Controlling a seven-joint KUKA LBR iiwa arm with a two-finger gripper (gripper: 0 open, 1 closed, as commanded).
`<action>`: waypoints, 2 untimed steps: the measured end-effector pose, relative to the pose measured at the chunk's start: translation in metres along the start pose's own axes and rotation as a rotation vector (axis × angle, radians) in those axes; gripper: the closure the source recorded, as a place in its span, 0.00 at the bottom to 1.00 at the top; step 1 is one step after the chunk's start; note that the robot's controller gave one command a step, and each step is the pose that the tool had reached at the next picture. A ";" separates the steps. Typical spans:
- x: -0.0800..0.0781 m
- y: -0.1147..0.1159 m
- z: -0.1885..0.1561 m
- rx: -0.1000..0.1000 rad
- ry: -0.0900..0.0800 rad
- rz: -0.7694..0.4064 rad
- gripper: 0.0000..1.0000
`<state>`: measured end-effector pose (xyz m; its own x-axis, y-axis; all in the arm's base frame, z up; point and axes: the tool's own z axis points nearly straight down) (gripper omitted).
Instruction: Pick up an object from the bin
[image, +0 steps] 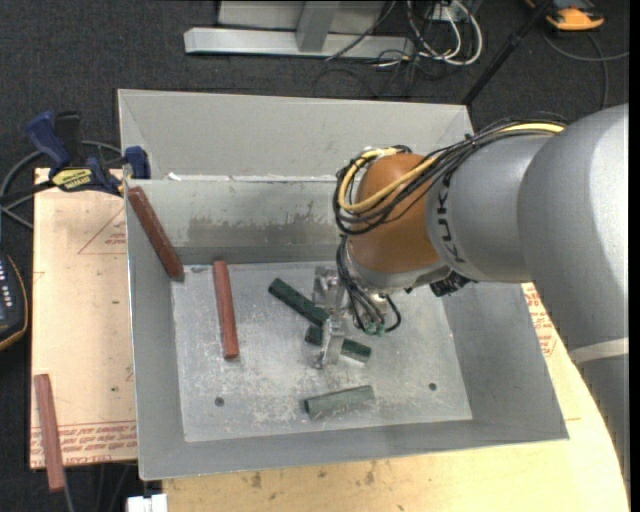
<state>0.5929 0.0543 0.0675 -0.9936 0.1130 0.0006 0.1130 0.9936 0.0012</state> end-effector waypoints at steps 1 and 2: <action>-0.001 0.002 -0.005 -0.001 -0.002 -0.005 1.00; 0.011 0.019 -0.006 0.001 -0.010 -0.051 1.00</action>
Offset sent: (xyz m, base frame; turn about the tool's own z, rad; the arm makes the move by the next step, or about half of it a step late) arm 0.0000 0.0000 0.0000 0.0000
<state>0.5843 0.0743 0.0734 -0.9980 0.0624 -0.0097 0.0624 0.9980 0.0000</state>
